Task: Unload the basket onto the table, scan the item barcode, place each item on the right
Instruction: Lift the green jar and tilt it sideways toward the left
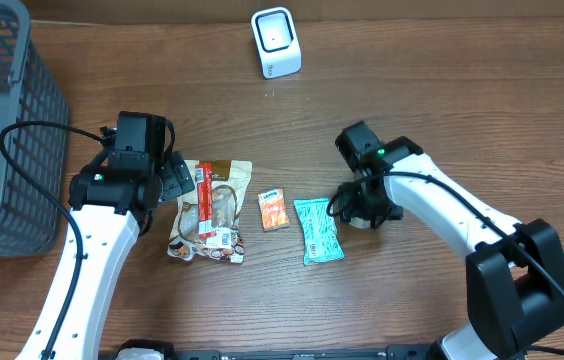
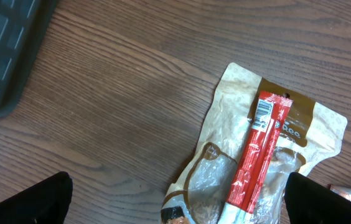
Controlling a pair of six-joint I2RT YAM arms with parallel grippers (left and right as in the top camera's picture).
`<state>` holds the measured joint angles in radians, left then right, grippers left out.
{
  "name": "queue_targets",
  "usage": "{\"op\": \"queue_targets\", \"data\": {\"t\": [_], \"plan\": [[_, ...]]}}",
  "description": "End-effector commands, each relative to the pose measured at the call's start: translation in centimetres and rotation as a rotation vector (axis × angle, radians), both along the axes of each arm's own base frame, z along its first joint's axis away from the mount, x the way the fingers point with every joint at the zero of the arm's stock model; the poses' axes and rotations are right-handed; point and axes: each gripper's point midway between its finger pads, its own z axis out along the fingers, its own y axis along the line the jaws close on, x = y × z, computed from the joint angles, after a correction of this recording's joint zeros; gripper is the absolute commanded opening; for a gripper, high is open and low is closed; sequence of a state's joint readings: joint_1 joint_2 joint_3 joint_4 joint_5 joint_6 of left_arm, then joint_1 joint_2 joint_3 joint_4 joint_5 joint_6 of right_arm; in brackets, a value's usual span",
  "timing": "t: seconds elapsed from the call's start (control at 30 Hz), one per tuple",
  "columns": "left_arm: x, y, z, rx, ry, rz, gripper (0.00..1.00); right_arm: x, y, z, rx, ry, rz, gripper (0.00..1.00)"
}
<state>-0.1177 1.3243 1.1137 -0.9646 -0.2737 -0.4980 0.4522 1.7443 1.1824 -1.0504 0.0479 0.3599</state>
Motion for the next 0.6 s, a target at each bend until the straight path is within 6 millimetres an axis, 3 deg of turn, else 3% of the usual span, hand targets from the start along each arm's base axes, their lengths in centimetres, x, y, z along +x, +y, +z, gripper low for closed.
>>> {"op": "queue_targets", "data": {"t": [0.0,0.13,0.23,0.47,0.57], "plan": [[0.3,0.2,0.8,0.012,-0.022,0.002,0.99,1.6,1.7,2.1,0.08,-0.037,-0.052,0.55],[0.3,0.2,0.8,0.012,-0.022,0.002,0.99,1.8,3.8,3.1,0.191,-0.019,-0.081,0.39],[0.3,0.2,0.8,0.012,-0.021,0.002,1.0,1.5,5.6,3.6,0.296,0.012,-0.071,0.21],[0.3,0.2,0.8,0.012,-0.022,0.002,0.99,-0.4,8.6,4.9,0.481,0.126,-0.056,0.04],[0.3,0.2,0.8,0.012,-0.022,0.002,1.0,-1.4,10.2,5.9,0.587,0.188,-0.047,0.04]]}}
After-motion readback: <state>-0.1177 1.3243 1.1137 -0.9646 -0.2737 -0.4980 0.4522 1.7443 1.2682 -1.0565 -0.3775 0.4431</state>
